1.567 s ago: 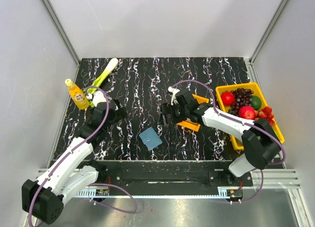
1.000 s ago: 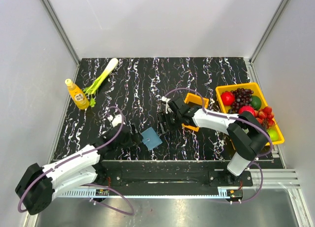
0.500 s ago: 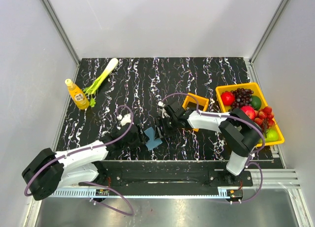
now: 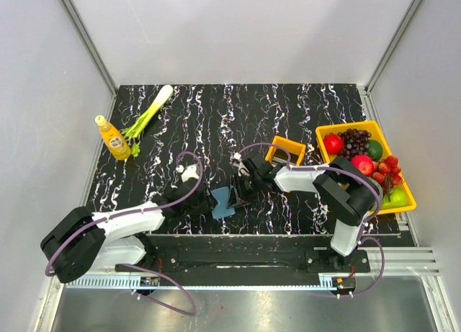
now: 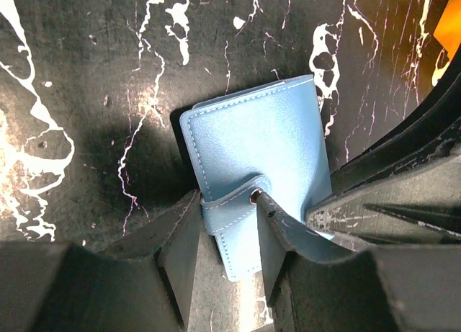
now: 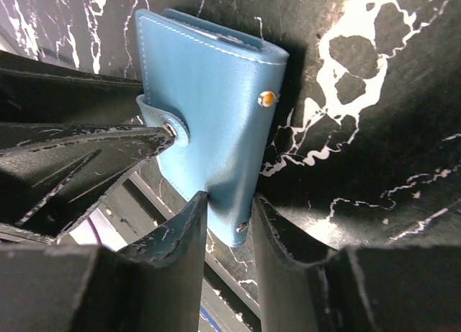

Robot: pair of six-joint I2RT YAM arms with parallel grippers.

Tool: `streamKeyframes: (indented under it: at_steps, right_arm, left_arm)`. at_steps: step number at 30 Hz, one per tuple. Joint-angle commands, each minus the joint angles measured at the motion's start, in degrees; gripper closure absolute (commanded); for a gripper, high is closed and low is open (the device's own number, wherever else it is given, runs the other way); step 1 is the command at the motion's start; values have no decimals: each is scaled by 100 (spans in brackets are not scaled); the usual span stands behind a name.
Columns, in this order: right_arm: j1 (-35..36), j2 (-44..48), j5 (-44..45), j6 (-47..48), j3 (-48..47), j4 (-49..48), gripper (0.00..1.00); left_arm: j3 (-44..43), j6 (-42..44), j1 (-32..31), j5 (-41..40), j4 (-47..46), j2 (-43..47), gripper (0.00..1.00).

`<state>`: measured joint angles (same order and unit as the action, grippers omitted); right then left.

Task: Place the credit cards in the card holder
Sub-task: Pick up the card holder from the center of the board, then open the card holder at the center of the board.

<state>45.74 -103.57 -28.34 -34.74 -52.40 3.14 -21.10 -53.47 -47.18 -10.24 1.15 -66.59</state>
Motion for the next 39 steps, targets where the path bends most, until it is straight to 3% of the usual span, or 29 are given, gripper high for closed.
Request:
streamKeyframes:
  at_steps: [1, 4, 8, 10, 13, 15, 17, 21, 24, 29, 36, 39]
  right_arm:
    - [58, 276, -480, -463, -24, -1051, 59]
    - [58, 223, -174, -638, 2, -1096, 49]
    - [58, 92, 109, -955, 125, -1210, 44]
    - [49, 21, 74, -1139, 195, -1411, 50]
    - [49, 12, 65, -1298, 292, -1693, 66]
    - [49, 100, 196, -1290, 353, -1764, 86]
    - [49, 240, 407, -1237, 397, -1712, 94]
    - [49, 486, 864, -1009, 310, -1255, 96]
    - [58, 566, 1014, -929, 283, -1105, 97]
    - [58, 715, 1128, -938, 380, -1113, 98]
    - [58, 926, 1173, -938, 468, -1105, 98]
    - [58, 970, 1260, -938, 494, -1061, 98]
  left_arm:
    - [-201, 109, -28, 110, -633, -214, 60]
    - [-219, 127, -37, 145, -738, -276, 60]
    - [-157, 153, -20, 189, -897, -276, 74]
    - [-140, 188, -37, 233, -984, -276, 85]
    - [-131, 188, -37, 259, -1020, -302, 88]
    - [-166, 214, -37, 242, -959, -294, 84]
    - [-166, 241, -28, 163, -889, -250, 72]
    - [-359, 556, -28, -144, -441, -13, 41]
    - [-622, 820, -37, -443, 94, 172, 30]
    - [-1343, 1067, -177, -1084, 1088, -64, 29]
    - [-2046, 1181, -344, -1586, 1625, -1022, 47]
    - [-2214, 1120, -389, -1753, 1827, -1207, 50]
